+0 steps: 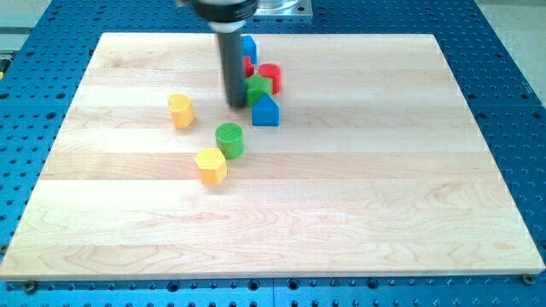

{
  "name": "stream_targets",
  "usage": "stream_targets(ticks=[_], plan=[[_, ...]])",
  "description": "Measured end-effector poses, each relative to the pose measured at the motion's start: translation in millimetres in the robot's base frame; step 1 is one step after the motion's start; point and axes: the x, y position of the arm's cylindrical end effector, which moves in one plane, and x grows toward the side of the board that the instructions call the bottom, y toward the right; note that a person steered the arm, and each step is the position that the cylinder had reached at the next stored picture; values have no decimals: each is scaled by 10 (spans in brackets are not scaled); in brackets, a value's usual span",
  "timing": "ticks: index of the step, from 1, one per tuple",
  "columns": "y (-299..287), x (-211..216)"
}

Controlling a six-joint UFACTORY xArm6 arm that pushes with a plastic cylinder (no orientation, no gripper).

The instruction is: Place the red circle right to the green star

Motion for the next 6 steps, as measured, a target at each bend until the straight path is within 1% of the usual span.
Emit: stream_targets(ticks=[1, 2, 3, 4, 5, 6], plan=[[416, -210], [873, -611], [1062, -883], [1248, -1295], [1616, -1464], [1975, -1185]])
